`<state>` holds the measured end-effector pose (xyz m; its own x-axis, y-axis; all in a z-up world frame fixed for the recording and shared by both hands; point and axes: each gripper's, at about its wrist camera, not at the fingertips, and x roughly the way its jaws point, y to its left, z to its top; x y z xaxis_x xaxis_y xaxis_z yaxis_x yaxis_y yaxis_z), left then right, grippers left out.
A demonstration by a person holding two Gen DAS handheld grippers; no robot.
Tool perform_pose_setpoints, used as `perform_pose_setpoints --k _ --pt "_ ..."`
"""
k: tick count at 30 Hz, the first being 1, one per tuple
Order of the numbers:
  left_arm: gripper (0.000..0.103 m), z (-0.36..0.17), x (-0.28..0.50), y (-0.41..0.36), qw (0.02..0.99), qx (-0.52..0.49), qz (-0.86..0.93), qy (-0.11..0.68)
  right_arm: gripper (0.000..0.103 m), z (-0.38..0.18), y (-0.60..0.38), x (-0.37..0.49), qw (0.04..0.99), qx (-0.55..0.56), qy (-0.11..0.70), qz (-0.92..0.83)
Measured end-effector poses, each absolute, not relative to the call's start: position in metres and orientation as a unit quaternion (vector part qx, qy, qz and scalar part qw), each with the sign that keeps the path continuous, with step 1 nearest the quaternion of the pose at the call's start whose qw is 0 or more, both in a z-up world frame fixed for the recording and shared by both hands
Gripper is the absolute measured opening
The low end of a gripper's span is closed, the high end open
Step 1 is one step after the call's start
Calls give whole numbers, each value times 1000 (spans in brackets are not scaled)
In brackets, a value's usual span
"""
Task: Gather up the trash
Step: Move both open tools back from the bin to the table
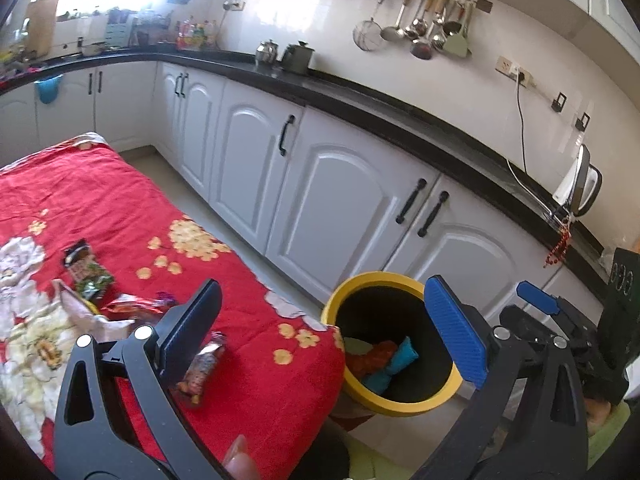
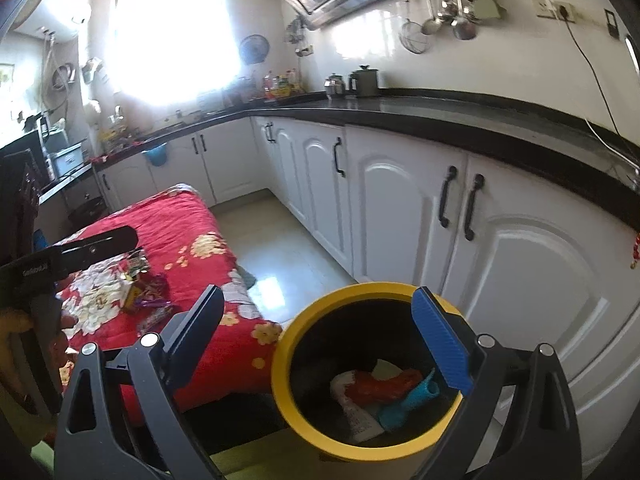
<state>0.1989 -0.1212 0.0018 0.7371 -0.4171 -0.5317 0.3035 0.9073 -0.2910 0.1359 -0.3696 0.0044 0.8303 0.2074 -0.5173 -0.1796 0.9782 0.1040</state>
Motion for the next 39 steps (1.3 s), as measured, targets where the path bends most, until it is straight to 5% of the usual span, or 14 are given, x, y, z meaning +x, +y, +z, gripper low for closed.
perform_pose_setpoints --k 39 --pt "93 1 182 28 942 -170 -68 280 95 12 -223 148 935 -46 271 226"
